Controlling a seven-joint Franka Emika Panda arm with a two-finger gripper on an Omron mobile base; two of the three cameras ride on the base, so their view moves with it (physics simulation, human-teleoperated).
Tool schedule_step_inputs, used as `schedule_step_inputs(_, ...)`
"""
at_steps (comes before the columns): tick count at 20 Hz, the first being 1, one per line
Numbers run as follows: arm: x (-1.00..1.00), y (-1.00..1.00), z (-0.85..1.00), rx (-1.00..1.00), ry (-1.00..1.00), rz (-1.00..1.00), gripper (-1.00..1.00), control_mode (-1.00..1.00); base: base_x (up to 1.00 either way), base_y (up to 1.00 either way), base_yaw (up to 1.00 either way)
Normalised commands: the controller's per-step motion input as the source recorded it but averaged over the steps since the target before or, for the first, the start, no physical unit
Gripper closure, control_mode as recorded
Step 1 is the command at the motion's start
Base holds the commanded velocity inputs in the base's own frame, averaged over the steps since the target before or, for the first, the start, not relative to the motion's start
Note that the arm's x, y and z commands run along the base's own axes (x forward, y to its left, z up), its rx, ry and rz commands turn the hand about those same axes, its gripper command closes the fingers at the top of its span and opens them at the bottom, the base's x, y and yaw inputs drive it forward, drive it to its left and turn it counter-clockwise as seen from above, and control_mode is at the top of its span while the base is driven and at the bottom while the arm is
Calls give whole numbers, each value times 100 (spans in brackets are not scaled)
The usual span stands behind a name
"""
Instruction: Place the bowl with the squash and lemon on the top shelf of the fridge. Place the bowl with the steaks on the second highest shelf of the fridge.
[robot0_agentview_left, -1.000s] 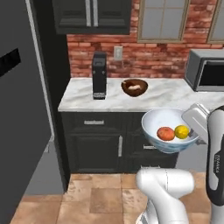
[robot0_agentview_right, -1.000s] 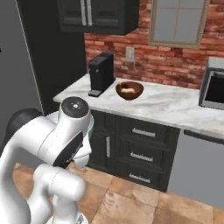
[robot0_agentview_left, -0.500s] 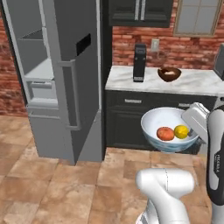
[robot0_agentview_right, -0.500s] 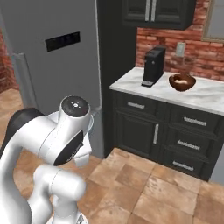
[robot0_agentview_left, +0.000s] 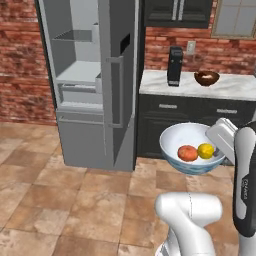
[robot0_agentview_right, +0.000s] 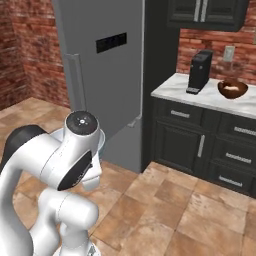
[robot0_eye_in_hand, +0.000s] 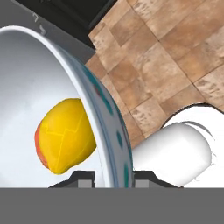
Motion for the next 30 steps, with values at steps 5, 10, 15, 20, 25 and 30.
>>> schedule_step_inputs(5,0,0,0,0,0,0,100,100,-4,100,-4)
schedule_step_inputs(10,0,0,0,0,0,0,100,100,63,100,6)
schedule_step_inputs(15,0,0,0,0,0,0,100,100,89,39,53)
schedule_step_inputs(20,0,0,0,0,0,0,100,100,82,-12,53)
schedule_step_inputs(25,0,0,0,0,0,0,100,100,-35,74,58)
schedule_step_inputs(30,0,0,0,0,0,0,100,100,4,83,52)
